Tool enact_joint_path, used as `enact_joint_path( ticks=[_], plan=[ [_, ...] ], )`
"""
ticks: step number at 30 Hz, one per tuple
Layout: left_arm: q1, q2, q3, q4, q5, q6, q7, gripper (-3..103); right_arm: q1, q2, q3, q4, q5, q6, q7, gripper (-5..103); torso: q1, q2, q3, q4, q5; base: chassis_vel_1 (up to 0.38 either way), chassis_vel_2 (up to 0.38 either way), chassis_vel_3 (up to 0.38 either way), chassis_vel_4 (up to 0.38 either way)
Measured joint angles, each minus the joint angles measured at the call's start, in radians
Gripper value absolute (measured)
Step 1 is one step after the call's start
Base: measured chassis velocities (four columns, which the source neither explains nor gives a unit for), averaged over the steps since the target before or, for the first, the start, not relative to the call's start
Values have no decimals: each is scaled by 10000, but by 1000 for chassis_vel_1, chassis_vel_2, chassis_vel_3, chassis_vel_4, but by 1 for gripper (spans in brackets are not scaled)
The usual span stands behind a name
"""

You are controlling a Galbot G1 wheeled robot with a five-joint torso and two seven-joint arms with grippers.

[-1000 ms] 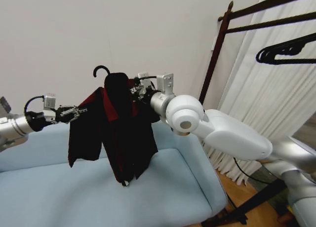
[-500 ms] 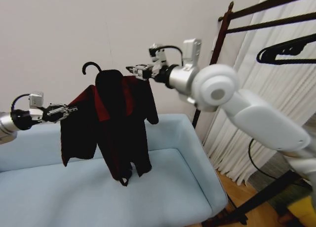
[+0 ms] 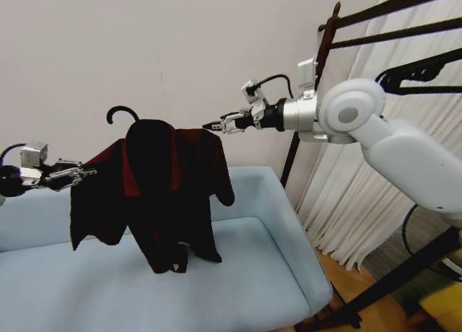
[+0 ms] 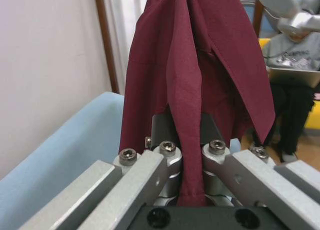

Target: Pick up the clothes from the sofa and hang them on the clothes hanger.

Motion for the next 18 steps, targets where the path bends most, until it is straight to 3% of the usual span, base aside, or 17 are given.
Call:
enact_joint_path(
  ticks=[3,13,18],
  plan=[
    [-27,-27,-37,6,352,-36,465,2,531,106,-623,117,78,0,-37,100,0,0,-1,-1,-1,0,0,0,0],
    [-31,-46,-77,17,443,-143,653,2,2172,-219,-2308,194,140,5,-937,100,-1,0,-1,-5,0,0,0,0,0],
    [-29,-61,-89,-28,449,-176,753,2,2908,-166,-2881,146,821,18,-806,100,-1,1,-1,-3,-1,0,0,0,0]
  ],
)
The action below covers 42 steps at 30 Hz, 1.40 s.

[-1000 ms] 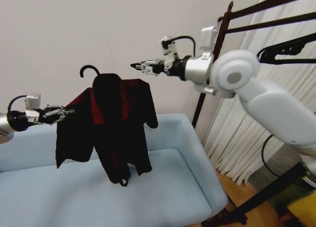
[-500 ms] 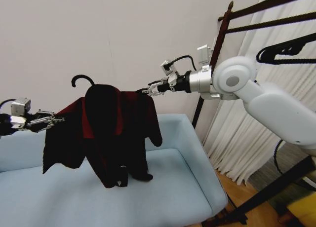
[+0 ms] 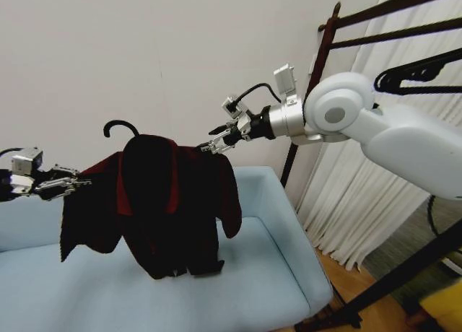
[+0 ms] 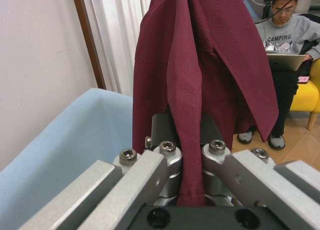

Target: Pick up the clothes from the sofa and hang them on the clothes hanger.

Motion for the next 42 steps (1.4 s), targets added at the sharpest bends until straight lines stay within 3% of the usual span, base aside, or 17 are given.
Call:
enact_joint_path(
  ticks=[7,9,11,14,24,27,30,33,36,38,42],
  plan=[
    [-11,-5,-22,20,4,-52,151,2,278,293,-424,-111,694,5,473,97,1,-1,1,2,1,0,0,0,0],
    [-10,-4,-51,29,7,-67,211,2,317,412,-466,17,1267,7,971,88,0,0,1,1,1,0,0,0,0],
    [-9,-5,-54,33,7,-73,218,2,328,436,-467,38,1370,8,1047,88,0,0,1,1,1,0,0,0,0],
    [-9,-5,-67,39,11,-87,245,2,509,532,-619,187,1765,12,1243,78,0,0,0,2,0,0,0,0,0],
    [-33,-21,-101,38,0,-108,318,2,719,760,-984,383,1892,16,1372,71,1,0,1,1,1,0,0,0,0],
    [-33,-23,-108,34,-6,-117,329,2,797,810,-1048,373,1978,18,1465,62,1,0,0,1,0,0,0,0,0],
    [-32,-23,-109,46,-9,-132,336,2,817,814,-1109,408,2044,21,1580,46,0,0,0,1,1,0,0,0,0],
    [-40,-15,-109,69,-13,-140,337,2,813,812,-1110,425,2101,22,1673,41,1,0,1,0,1,0,0,0,0],
    [-50,-14,-103,85,-24,-150,331,2,765,830,-1059,430,2207,24,1796,25,0,0,1,1,1,0,0,0,0],
    [-50,-14,-98,93,-25,-156,328,2,749,837,-1034,431,2236,24,1826,25,1,0,0,1,1,0,0,0,0],
    [-49,-77,-60,156,-35,-230,329,2,510,910,-736,489,2471,29,2090,4,1,0,1,1,1,0,0,0,0]
  ],
)
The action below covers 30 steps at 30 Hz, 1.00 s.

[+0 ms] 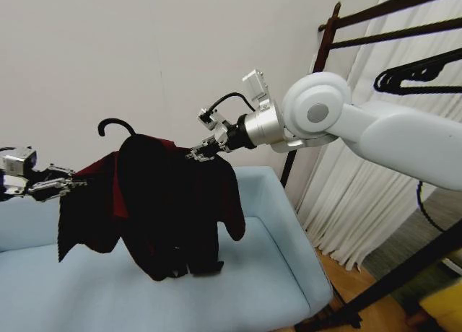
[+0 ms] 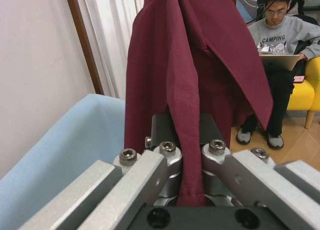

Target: Pick up the clothes from the sofa and hang them on the clothes hanger.

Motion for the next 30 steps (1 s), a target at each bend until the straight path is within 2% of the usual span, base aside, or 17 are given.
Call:
enact_joint_path(
  ticks=[6,7,8,9,10,11,14,15,16,17,19,20,22,23,25,27,30],
  plan=[
    [12,-65,3,27,0,-60,-65,2,-144,25,197,63,124,0,190,2,0,0,0,0,0,0,0,0,0],
    [20,-80,3,28,-1,-77,-163,-1,-173,27,248,88,161,0,229,2,0,0,0,0,0,0,0,0,0],
    [20,-107,3,31,-17,-103,-376,2,-256,36,374,149,263,0,361,2,0,0,0,-1,0,0,0,0,0],
    [24,-137,11,-19,-145,-196,-789,13,-425,11,581,313,353,0,578,2,0,0,0,1,0,0,0,0,0],
    [37,-147,17,-57,-211,-227,-961,18,-470,-18,648,371,369,0,645,2,0,0,0,1,0,0,0,0,0],
    [37,-147,17,-57,-211,-227,-961,18,-470,-18,648,371,369,0,645,2,0,0,0,1,0,0,0,0,0],
    [48,-198,21,-171,-485,-285,-1647,34,-662,-157,952,587,738,1,1131,2,0,0,0,-1,1,0,0,0,0],
    [62,-203,25,-210,-551,-293,-1923,34,-722,-192,1045,632,851,1,1263,2,0,0,0,-1,1,0,0,0,0],
    [84,-217,37,-254,-599,-306,-2236,40,-840,-241,1214,681,965,1,1439,2,0,0,0,-1,2,0,0,0,0],
    [84,-217,37,-254,-599,-306,-2236,40,-840,-241,1214,681,965,1,1439,2,0,0,0,-1,2,0,0,0,0],
    [116,-287,52,-348,-638,-313,-2829,51,-1054,-349,1534,730,1090,2,1578,2,0,0,0,-1,1,0,0,0,0],
    [134,-316,57,-396,-678,-316,-3094,51,-1098,-389,1617,748,1104,2,1588,2,0,0,0,0,1,0,0,0,0],
    [154,-392,58,-508,-841,-322,-3914,61,-1208,-526,1857,814,1138,6,1603,2,0,0,0,0,1,0,0,0,0],
    [154,-392,58,-508,-841,-322,-3914,61,-1208,-526,1857,814,1138,6,1603,2,0,0,0,0,1,0,0,0,0],
    [132,-443,35,-505,-940,-322,-4318,72,-1283,-664,2003,863,1176,8,1605,2,0,0,0,-1,1,0,0,0,0],
    [118,-455,11,-466,-960,-324,-4354,77,-1311,-751,2062,879,1200,9,1603,2,0,0,0,-1,2,0,0,0,0],
    [116,-452,-19,-351,-964,-325,-4354,93,-1360,-950,2164,877,1203,11,1491,2,0,0,0,-1,1,0,0,0,0]
  ],
)
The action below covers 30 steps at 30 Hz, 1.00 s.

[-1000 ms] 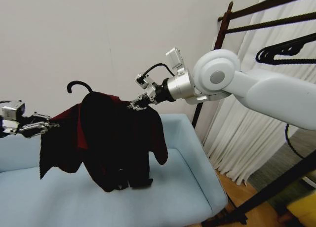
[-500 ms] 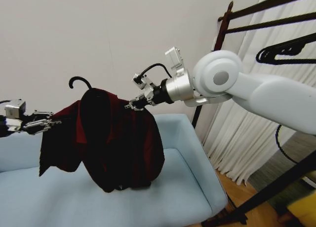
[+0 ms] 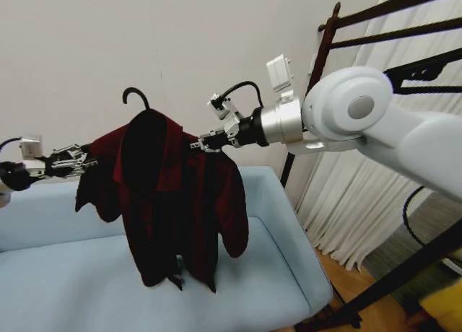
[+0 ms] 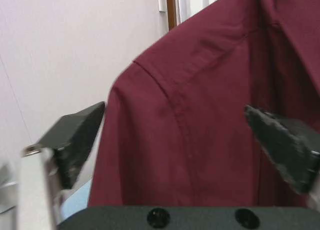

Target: Pick up the clothes from the sofa and hang them on the clothes hanger.

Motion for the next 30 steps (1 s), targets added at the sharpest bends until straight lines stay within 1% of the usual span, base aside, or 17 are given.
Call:
enact_joint_path(
  ticks=[2,4,7,11,13,14,16,17,19,20,21,22,23,25,26,28,30],
  plan=[
    [1,16,0,21,0,0,12,93,-20,-25,23,-11,-5,0,-36,2,0,0,0,0,0,0,0,0,0],
    [0,70,7,91,5,0,41,99,-74,-77,100,-38,-11,0,-135,2,-1,0,0,1,1,0,0,0,0],
    [-12,98,23,158,14,6,6,100,-191,-109,315,-98,-38,0,-195,2,0,0,0,0,0,0,0,0,0],
    [-38,-6,-46,77,4,60,-317,100,-432,-83,773,-154,-62,0,259,2,0,0,0,1,1,0,0,0,0],
    [-64,-183,-173,-76,-35,139,-638,100,-637,-19,1231,-152,62,0,1086,2,0,0,0,1,1,0,0,0,0],
    [-70,-237,-206,-121,-46,160,-708,100,-674,-9,1333,-145,117,1,1306,2,0,0,1,1,0,0,0,0,0],
    [-59,-431,-297,-314,-68,204,-887,100,-815,73,1940,-51,719,18,2454,2,0,0,0,1,1,0,0,0,0],
    [-59,-431,-297,-314,-68,204,-887,100,-815,73,1940,-51,719,18,2454,2,0,0,0,1,1,0,0,0,0],
    [-18,-584,-346,-468,-63,214,-960,100,-909,145,2469,-7,1200,53,3297,2,-1,0,0,0,0,0,0,0,0],
    [-18,-584,-346,-468,-63,214,-960,100,-909,145,2469,-7,1200,53,3297,2,-1,0,0,0,0,0,0,0,0],
    [-6,-715,-408,-601,-54,222,-1055,100,-977,169,2871,-7,1354,74,3852,2,-1,0,0,0,-1,0,0,0,0],
    [-6,-715,-408,-601,-54,222,-1055,100,-977,169,2871,-7,1354,74,3852,2,-1,0,0,0,-1,0,0,0,0],
    [-4,-812,-468,-725,-45,224,-1179,100,-1003,184,3058,-14,1511,79,4363,2,0,0,0,1,1,0,0,0,0],
    [12,-1030,-581,-1125,-15,229,-1505,100,-1072,237,3484,-105,1983,93,5756,2,0,0,0,1,-1,0,0,0,0],
    [12,-1030,-581,-1125,-15,229,-1505,100,-1072,237,3484,-105,1983,93,5756,2,0,0,0,1,-1,0,0,0,0],
    [36,-1213,-634,-1466,5,230,-1839,100,-1075,297,3698,-248,2268,209,6792,2,-1,0,0,0,2,0,0,0,0],
    [63,-1440,-659,-1856,12,235,-2328,100,-975,344,3729,-418,2345,447,7473,2,0,0,1,0,3,0,0,0,0]
  ],
)
